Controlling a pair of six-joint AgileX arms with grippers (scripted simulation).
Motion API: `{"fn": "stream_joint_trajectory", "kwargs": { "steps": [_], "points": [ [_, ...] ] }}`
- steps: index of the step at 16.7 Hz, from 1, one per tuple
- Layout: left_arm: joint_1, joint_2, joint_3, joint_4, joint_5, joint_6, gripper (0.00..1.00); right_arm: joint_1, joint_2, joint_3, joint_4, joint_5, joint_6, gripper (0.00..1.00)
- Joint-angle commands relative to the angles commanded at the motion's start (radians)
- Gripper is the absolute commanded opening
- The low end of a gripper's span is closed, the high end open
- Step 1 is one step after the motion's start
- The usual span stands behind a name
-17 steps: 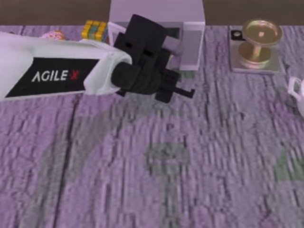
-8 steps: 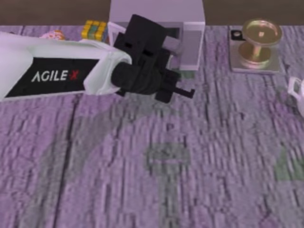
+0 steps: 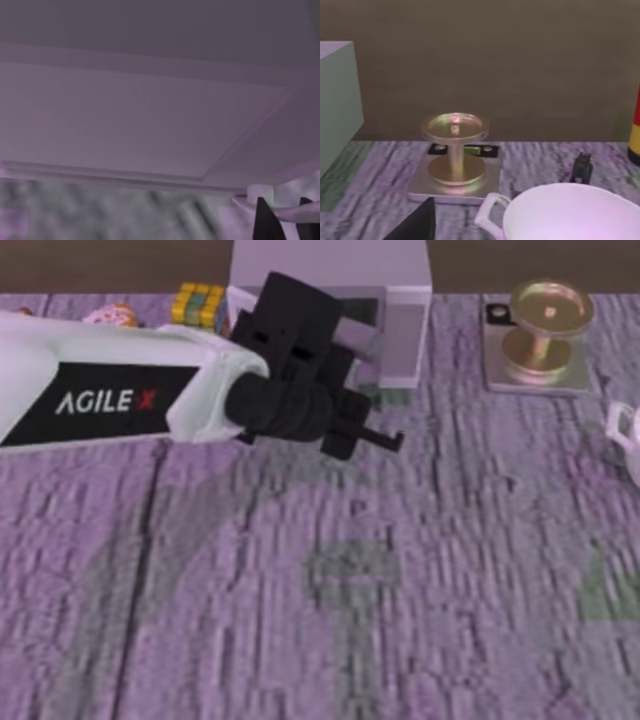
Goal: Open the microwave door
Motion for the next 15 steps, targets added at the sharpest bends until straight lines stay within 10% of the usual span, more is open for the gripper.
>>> {"fn": "stream_joint_trajectory", "kwargs": {
  "steps": [15],
  "points": [
    [0.005, -0.003, -0.009, 0.001, 0.006, 0.011, 0.00, 0.000, 0.000, 0.000, 0.000, 0.000, 0.000, 1.00]
  ]
}}
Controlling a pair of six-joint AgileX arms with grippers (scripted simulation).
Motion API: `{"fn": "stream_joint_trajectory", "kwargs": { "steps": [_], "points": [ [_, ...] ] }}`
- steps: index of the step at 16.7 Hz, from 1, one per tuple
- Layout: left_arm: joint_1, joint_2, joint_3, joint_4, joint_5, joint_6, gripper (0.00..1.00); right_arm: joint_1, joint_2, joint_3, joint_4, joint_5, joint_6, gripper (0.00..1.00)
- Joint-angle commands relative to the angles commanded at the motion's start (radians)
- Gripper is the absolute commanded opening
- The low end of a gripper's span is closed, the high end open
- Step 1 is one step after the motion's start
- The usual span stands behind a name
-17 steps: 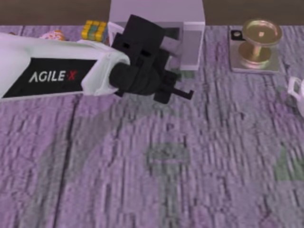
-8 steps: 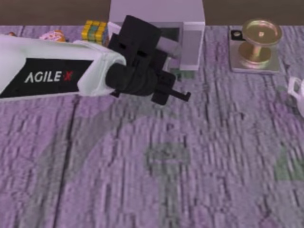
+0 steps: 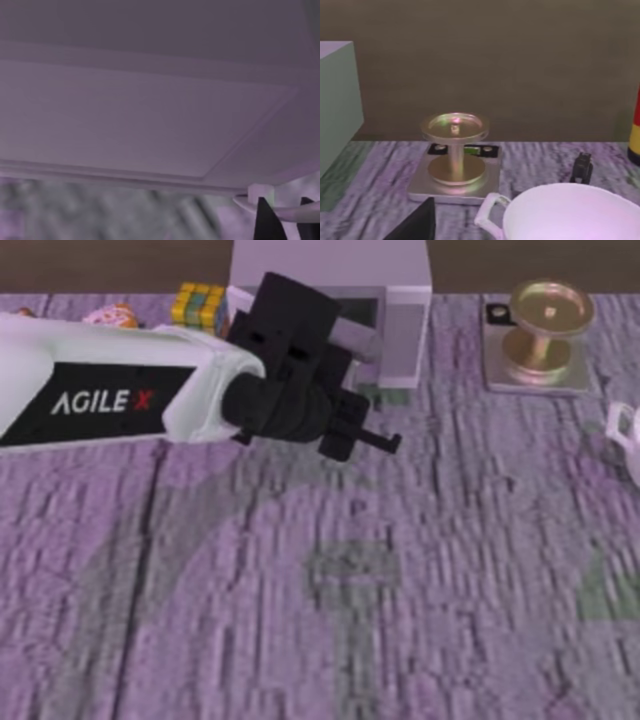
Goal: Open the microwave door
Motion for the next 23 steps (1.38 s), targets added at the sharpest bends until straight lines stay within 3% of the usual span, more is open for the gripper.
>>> {"fn": "stream_joint_trajectory", "kwargs": {
  "steps": [10, 17, 23],
  "points": [
    [0.000, 0.000, 0.000, 0.000, 0.000, 0.000, 0.00, 0.000, 0.000, 0.000, 0.000, 0.000, 0.000, 1.00],
    [0.017, -0.022, -0.031, 0.009, 0.041, 0.046, 0.00, 0.000, 0.000, 0.000, 0.000, 0.000, 0.000, 1.00],
    [0.018, -0.022, -0.033, 0.009, 0.042, 0.049, 0.00, 0.000, 0.000, 0.000, 0.000, 0.000, 0.000, 1.00]
  ]
}}
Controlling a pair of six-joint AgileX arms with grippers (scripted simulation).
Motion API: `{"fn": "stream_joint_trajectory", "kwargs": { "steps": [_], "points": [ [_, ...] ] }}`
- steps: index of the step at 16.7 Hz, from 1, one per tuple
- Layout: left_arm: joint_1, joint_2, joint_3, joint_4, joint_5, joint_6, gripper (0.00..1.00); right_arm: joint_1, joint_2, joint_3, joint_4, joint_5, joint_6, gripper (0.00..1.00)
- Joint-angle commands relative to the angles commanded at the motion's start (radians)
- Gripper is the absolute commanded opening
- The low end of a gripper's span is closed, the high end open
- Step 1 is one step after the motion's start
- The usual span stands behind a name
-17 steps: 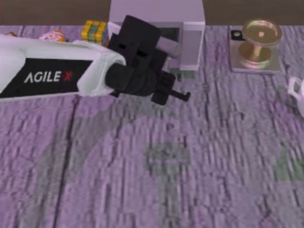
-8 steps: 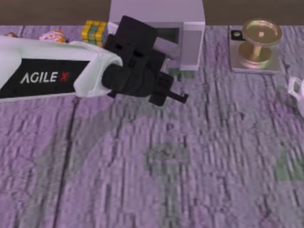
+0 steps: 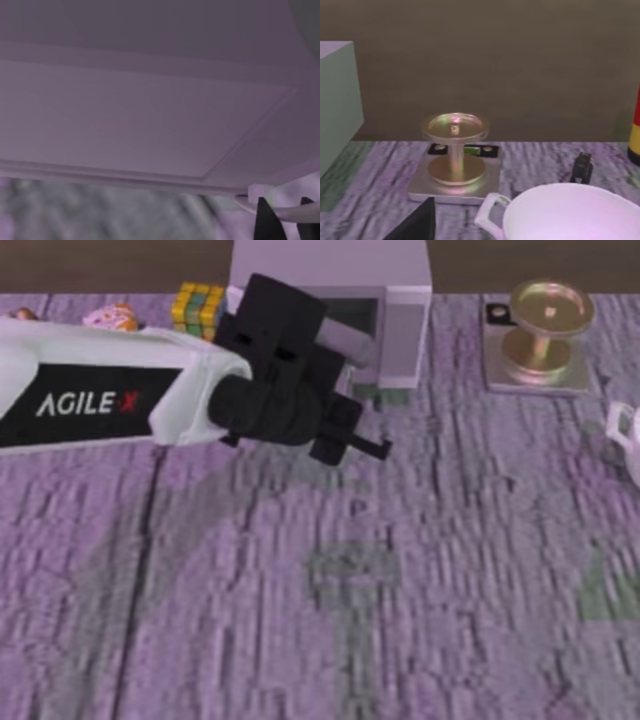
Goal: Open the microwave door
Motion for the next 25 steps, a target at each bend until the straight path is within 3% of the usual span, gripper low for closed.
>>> {"fn": "stream_joint_trajectory", "kwargs": {
  "steps": [19, 25],
  "points": [
    [0.000, 0.000, 0.000, 0.000, 0.000, 0.000, 0.00, 0.000, 0.000, 0.000, 0.000, 0.000, 0.000, 1.00],
    [0.012, -0.018, -0.021, 0.005, 0.036, 0.037, 0.00, 0.000, 0.000, 0.000, 0.000, 0.000, 0.000, 1.00]
  ]
}}
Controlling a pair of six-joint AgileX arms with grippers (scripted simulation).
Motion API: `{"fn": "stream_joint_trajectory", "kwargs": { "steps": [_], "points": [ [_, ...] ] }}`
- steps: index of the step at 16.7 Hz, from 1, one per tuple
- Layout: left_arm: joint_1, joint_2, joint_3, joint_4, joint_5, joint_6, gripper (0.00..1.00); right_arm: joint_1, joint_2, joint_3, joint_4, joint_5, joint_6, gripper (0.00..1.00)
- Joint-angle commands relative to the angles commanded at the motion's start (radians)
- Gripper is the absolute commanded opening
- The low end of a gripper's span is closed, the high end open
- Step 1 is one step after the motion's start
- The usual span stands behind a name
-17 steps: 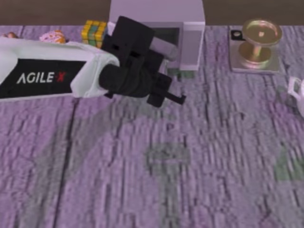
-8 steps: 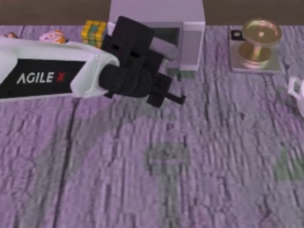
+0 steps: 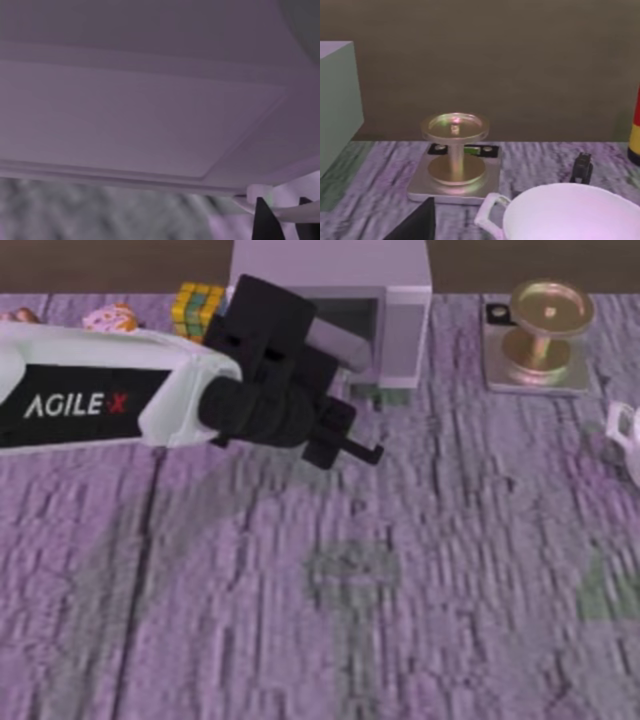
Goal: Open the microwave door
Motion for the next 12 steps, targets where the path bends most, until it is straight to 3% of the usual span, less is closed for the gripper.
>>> {"fn": "stream_joint_trajectory", "kwargs": {
  "steps": [12],
  "points": [
    [0.008, -0.004, -0.010, 0.000, 0.010, 0.016, 0.00, 0.000, 0.000, 0.000, 0.000, 0.000, 0.000, 1.00]
  ]
}}
